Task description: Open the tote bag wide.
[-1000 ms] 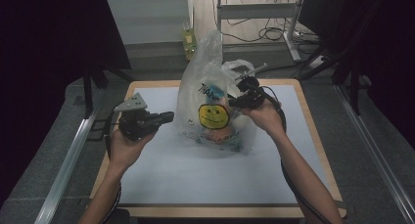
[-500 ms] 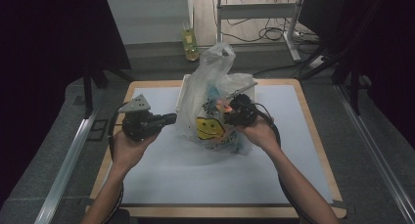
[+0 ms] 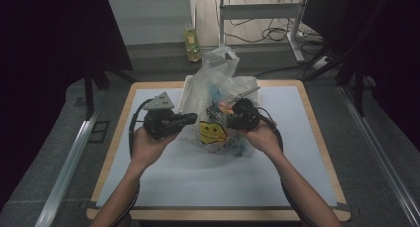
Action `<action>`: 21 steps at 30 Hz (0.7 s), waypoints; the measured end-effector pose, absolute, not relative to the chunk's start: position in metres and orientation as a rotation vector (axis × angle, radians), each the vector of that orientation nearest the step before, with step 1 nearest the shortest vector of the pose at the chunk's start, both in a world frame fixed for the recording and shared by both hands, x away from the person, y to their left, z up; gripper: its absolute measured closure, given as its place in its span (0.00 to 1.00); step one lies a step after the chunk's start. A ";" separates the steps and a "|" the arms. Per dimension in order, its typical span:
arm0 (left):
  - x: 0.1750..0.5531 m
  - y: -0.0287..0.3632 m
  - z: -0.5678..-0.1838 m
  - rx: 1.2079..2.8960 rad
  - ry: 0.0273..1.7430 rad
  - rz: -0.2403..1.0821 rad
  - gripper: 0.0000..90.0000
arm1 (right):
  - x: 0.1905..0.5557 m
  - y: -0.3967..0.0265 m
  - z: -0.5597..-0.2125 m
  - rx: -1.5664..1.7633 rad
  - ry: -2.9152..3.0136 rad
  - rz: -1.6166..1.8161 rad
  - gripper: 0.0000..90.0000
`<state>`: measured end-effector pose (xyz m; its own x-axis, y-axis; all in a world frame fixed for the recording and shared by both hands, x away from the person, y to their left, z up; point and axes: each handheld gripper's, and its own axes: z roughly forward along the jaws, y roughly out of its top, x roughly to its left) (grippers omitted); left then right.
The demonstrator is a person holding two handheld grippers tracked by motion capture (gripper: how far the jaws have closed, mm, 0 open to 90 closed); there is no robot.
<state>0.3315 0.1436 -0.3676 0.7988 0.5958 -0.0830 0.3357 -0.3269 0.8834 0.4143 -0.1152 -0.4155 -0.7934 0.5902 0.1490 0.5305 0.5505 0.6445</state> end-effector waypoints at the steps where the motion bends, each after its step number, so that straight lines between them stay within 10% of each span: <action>1: 0.335 0.139 -0.368 1.942 0.697 0.302 0.97 | 0.414 -0.115 -0.415 0.975 2.688 1.076 0.99; 21: 0.401 0.149 -0.439 2.064 1.085 0.405 0.97 | 0.414 -0.119 -0.418 0.977 2.682 1.103 0.99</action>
<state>0.4013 0.1488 -0.4392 0.5897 0.8050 -0.0653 0.5656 -0.3539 0.7449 0.4135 -0.1188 -0.4180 -0.7933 0.5878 0.1586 0.5293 0.5370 0.6569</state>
